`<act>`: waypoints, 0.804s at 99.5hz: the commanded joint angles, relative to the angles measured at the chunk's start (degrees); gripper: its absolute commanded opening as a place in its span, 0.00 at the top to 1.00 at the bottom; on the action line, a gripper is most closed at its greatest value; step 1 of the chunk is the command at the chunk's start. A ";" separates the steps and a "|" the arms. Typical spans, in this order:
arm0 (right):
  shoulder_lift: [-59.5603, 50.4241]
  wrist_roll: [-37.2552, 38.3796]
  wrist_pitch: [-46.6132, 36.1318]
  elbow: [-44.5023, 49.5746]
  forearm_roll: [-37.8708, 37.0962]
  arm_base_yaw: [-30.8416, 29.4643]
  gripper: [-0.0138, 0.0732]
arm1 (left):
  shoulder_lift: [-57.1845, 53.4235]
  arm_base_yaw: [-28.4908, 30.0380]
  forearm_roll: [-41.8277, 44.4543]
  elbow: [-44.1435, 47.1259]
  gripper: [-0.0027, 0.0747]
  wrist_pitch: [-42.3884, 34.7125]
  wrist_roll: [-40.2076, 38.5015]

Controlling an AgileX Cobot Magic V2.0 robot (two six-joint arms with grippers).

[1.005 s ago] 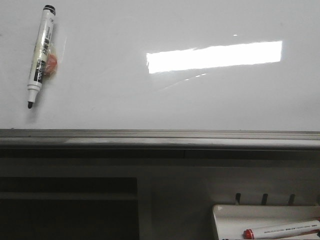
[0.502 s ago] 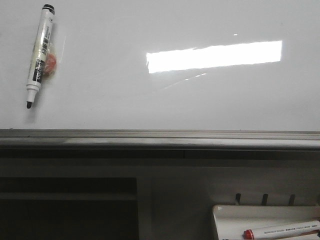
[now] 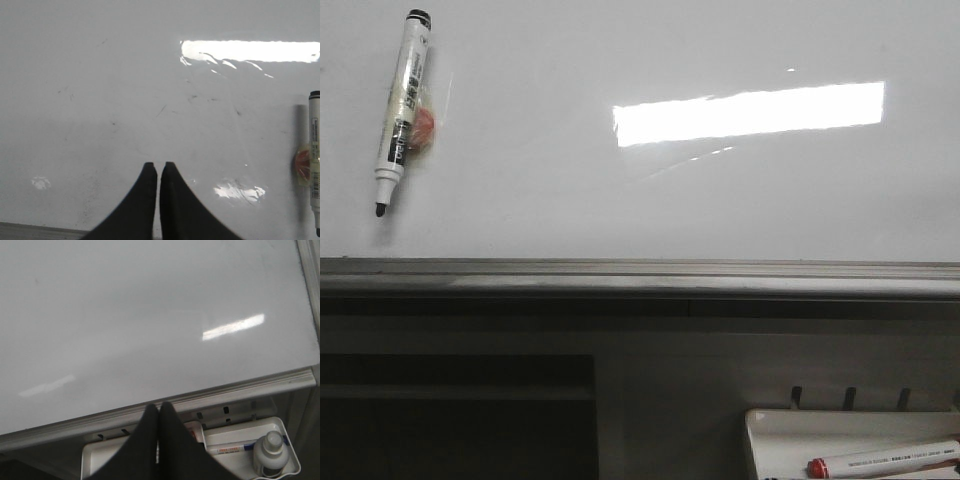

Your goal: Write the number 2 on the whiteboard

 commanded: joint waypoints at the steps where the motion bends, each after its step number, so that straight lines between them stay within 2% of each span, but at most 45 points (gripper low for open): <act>1: 1.95 -0.90 -0.74 -2.89 0.21 -0.14 0.91 | 2.95 0.07 0.40 -3.65 0.98 -2.85 1.35; 6: 2.03 -0.90 -0.34 -2.64 0.21 -0.14 0.91 | 3.72 -0.36 0.40 -4.15 0.94 -2.47 5.03; 10: 2.03 -0.90 -0.13 -2.24 -0.21 -0.14 0.91 | 4.41 -0.95 0.40 -4.22 0.87 -3.31 7.19; 23: 2.16 -0.90 -1.14 -0.71 -0.84 -0.14 0.91 | 5.96 -2.29 -0.68 -4.11 0.53 -8.32 7.74; 30: 2.16 -0.90 -0.57 -0.58 -0.84 -0.14 0.91 | 6.99 -2.27 -1.68 -4.11 0.43 -12.82 7.02; 38: 2.16 -0.90 0.46 -0.55 -0.06 -0.14 0.91 | 8.21 -3.06 -4.00 -4.11 0.43 -15.96 6.89; 49: 2.16 -0.90 1.46 -0.33 -0.08 -0.14 0.91 | 10.01 -7.21 -3.00 -4.11 0.50 -17.43 7.18; 67: 2.16 -0.90 1.35 0.78 -2.37 -0.14 0.91 | 13.21 -19.65 -2.27 -4.11 0.50 -22.30 7.32; 80: 2.16 -0.90 1.35 0.89 -2.37 -0.14 0.91 | 17.37 -26.62 -3.68 -4.11 0.51 -22.68 7.32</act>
